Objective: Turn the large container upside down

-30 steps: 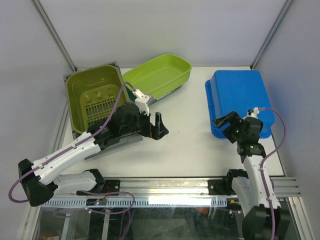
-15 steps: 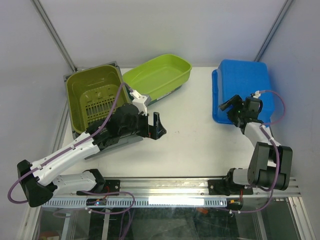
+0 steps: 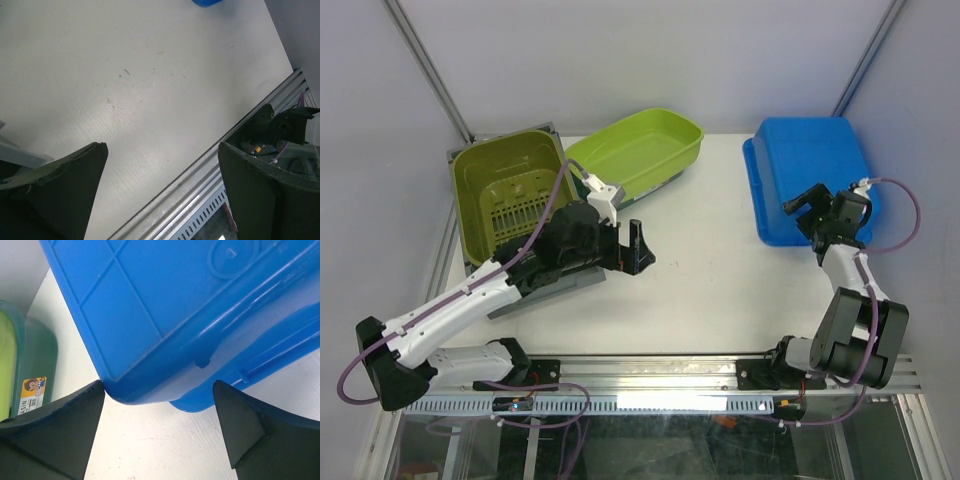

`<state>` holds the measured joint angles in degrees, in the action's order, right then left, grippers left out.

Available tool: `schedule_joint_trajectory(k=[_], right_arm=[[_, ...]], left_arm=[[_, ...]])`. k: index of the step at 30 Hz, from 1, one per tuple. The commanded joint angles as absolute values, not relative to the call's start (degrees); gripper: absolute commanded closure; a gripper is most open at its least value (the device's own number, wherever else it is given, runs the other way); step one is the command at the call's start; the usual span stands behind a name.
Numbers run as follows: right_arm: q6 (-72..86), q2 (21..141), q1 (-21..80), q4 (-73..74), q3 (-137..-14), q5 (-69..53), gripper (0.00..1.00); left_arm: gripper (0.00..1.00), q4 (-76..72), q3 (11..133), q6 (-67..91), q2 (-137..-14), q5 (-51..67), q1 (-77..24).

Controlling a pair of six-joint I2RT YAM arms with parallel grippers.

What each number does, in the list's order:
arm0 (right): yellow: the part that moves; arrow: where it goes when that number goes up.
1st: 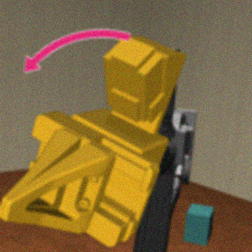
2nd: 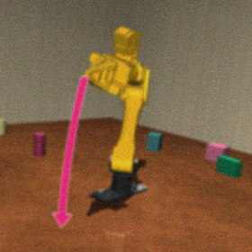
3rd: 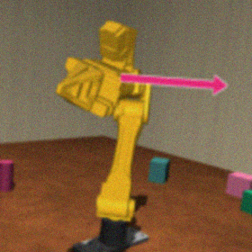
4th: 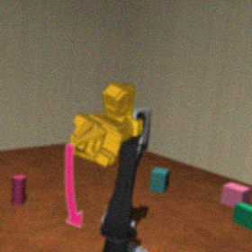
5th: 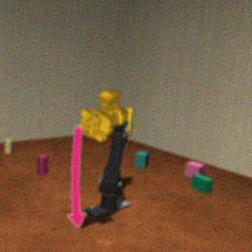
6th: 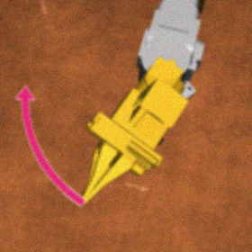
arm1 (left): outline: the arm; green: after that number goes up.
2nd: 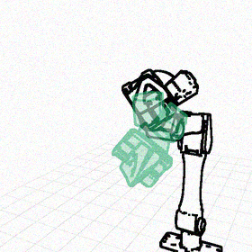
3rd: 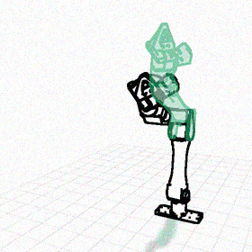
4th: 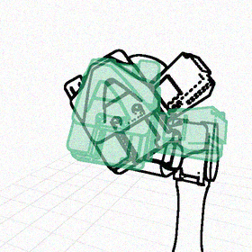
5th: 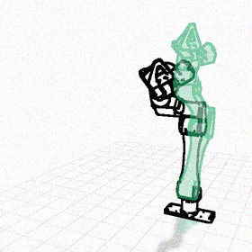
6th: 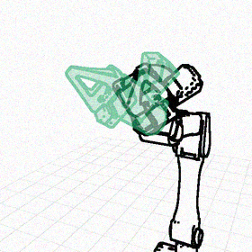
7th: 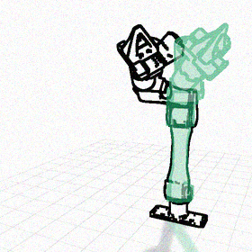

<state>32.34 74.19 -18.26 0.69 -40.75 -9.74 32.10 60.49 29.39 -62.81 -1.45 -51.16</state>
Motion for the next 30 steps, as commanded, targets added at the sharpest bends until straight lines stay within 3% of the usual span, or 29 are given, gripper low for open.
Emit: schedule_joint_trajectory(k=[1,6,11,16,20,30], right_arm=[[30.7,75.6,-19.1,0.3,-46.6,-9.6,0.07],[32.1,69.3,-19.1,3.6,-46.0,-15.6,0.06],[31.8,54.0,-19.1,13.5,-41.7,-17.3,0.04],[30.1,38.5,-19.1,28.3,-37.9,-17.7,0.04],[30.4,27.8,-19.0,37.4,-36.7,-20.6,0.04],[31.3,28.9,-17.1,44.5,-40.9,-23.3,0.05]], left_arm=[[0.01,33.2,67.0,27.0,-65.0,-1.5,-50.9],[0.01,35.9,75.2,22.8,-69.5,-4.3,-49.6],[0.01,36.0,83.6,17.2,-78.2,-5.0,-43.5],[0.01,27.1,87.7,0.0,-86.1,-12.2,-41.9],[0.01,32.6,100.6,-7.8,-98.8,-14.1,-38.1],[0.03,37.7,116.0,-10.0,-115.3,3.3,-30.9]])
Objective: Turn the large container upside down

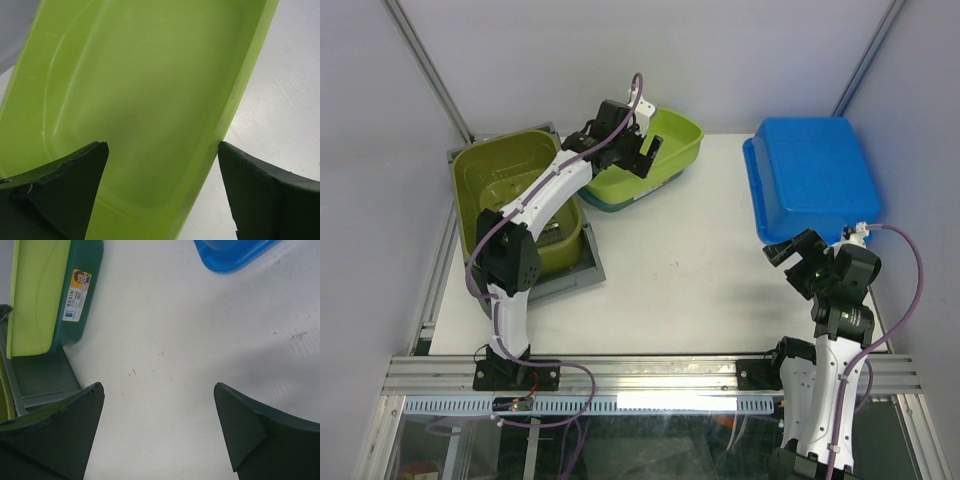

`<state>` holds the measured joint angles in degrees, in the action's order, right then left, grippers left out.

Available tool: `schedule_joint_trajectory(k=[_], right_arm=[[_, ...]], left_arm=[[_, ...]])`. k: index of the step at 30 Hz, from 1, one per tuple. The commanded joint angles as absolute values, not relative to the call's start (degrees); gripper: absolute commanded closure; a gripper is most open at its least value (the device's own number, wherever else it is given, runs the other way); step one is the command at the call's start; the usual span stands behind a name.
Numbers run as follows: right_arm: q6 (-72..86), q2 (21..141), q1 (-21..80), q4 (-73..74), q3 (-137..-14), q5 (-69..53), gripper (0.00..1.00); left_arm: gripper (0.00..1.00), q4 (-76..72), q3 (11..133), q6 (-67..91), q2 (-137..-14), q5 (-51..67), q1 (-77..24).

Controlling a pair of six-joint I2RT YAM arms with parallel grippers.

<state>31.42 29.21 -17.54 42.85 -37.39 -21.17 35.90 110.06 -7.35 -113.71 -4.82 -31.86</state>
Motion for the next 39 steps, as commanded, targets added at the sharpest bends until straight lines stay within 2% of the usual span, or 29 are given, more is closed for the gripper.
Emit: schedule_joint_trajectory(k=[1,8,13,20,28,29,39], right_arm=[[31.2,29.0,-17.1,44.6,-40.8,-23.2,0.05],[31.9,28.4,-17.1,44.1,-39.3,-22.9,0.05],[32.4,28.0,-17.1,43.9,-38.8,-22.8,0.06],[33.0,28.4,-17.1,43.5,-38.5,-22.6,0.06],[34.7,29.1,-17.1,41.4,-39.0,-23.4,0.08],[34.9,29.1,-17.1,41.4,-39.1,-23.5,0.08],[37.7,28.0,-17.1,40.4,-37.7,-24.7,0.08]], left_arm=[[0.04,38.0,116.2,-9.7,-115.5,5.4,-30.9],[0.03,38.3,113.5,-9.0,-114.9,13.7,-30.8],[0.15,39.0,114.1,-8.0,-117.2,13.7,-30.8],[0.49,39.0,115.4,-7.8,-118.6,14.7,-30.8],[0.97,39.0,118.7,-6.1,-116.7,19.0,-30.9],[1.0,39.1,119.5,-5.8,-116.4,18.9,-31.0],[1.0,39.0,128.4,-3.4,-110.8,16.7,-33.8]])
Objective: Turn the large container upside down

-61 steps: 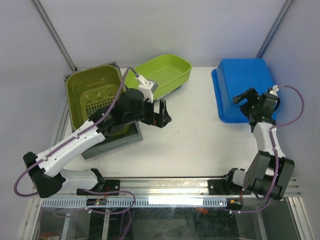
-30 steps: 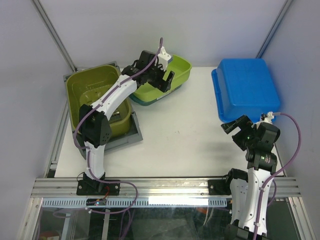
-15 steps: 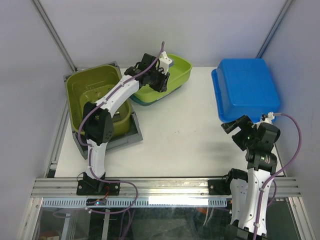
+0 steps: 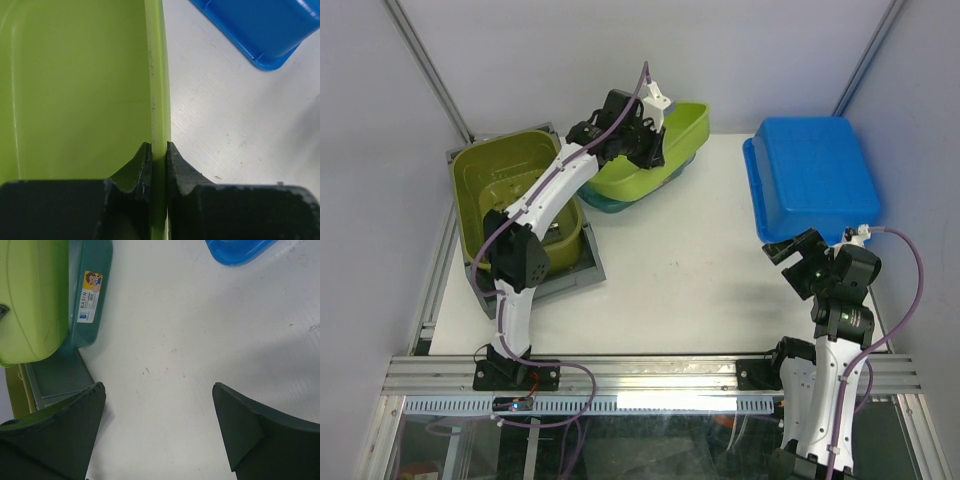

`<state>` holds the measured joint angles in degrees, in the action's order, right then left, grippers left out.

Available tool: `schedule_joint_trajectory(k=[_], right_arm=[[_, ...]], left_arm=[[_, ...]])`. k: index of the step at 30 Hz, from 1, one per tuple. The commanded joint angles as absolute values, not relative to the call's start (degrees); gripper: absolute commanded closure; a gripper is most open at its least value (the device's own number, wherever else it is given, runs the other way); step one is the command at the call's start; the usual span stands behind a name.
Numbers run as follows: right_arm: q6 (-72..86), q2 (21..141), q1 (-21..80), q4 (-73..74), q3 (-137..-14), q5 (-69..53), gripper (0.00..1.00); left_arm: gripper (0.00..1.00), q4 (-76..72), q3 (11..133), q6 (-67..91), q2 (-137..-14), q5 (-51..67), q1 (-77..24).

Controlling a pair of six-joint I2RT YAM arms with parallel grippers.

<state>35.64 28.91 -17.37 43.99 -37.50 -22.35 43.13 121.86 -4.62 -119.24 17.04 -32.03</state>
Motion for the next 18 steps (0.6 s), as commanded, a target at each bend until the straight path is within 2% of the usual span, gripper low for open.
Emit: schedule_joint_trajectory(k=[1,7,12,18], right_arm=[[37.9,27.9,-17.1,40.4,-37.9,-24.9,0.08],[36.9,28.0,-17.1,42.6,-41.1,-23.4,0.09],[36.0,28.2,-17.1,44.6,-45.8,-21.7,0.09],[31.9,30.8,-16.2,51.5,-60.5,-12.7,0.08]], left_arm=[[1.0,38.8,129.1,-2.9,-109.9,16.6,-34.2],[1.0,31.7,125.7,4.5,-102.2,24.9,-35.7],[1.0,19.2,115.0,20.3,-95.5,29.0,-36.9],[1.0,-2.0,98.3,40.2,-88.5,31.6,-37.8]])
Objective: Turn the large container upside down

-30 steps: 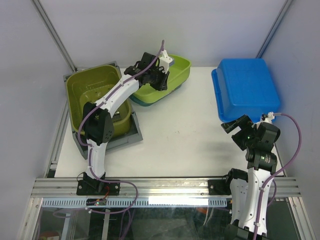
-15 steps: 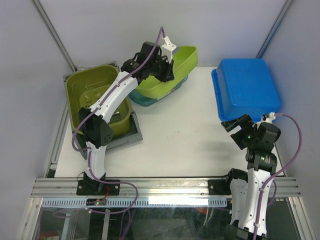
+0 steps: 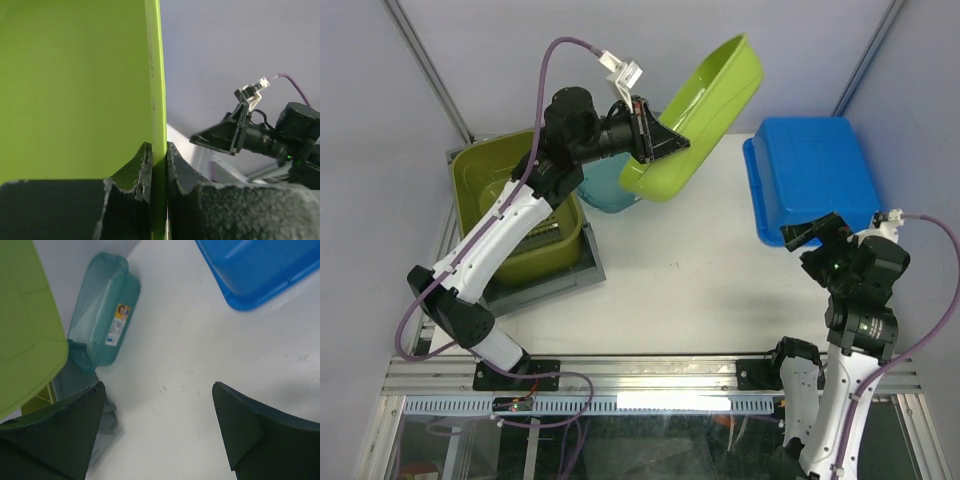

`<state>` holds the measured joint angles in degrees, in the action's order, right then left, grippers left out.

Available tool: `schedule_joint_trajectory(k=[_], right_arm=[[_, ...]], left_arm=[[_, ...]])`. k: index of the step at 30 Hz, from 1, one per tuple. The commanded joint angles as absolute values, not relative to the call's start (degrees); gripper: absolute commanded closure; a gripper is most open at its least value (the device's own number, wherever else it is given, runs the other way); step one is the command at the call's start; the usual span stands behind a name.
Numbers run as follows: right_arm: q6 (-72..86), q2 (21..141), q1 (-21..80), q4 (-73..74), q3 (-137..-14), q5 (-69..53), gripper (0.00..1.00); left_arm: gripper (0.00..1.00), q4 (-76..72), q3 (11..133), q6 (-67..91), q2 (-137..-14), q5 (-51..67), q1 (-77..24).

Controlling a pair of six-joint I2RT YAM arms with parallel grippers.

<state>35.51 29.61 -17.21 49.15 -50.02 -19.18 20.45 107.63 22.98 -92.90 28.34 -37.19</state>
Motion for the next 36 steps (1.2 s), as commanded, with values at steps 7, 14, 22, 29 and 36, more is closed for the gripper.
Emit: schedule_joint_trajectory(k=[7,14,22,29,36], right_arm=[[28.0,32.2,-14.3,55.0,-73.8,0.9,0.06],[27.7,29.7,-12.6,53.2,-73.9,3.3,0.06],[28.0,28.1,-11.5,53.3,-72.7,3.5,0.06],[28.1,27.7,-11.1,53.5,-72.5,3.0,0.06],[27.8,26.9,-10.5,54.2,-71.9,3.9,0.06]], left_arm=[[1.0,-36.5,74.0,71.4,-84.1,30.2,-39.9],[1.0,-53.7,64.9,81.3,-86.7,27.1,-45.3],[1.0,-67.4,53.0,93.1,-87.3,15.9,-45.6],[1.0,-79.3,49.0,102.2,-93.3,9.3,-45.9],[1.0,-75.4,45.1,101.8,-92.7,3.9,-46.5]])
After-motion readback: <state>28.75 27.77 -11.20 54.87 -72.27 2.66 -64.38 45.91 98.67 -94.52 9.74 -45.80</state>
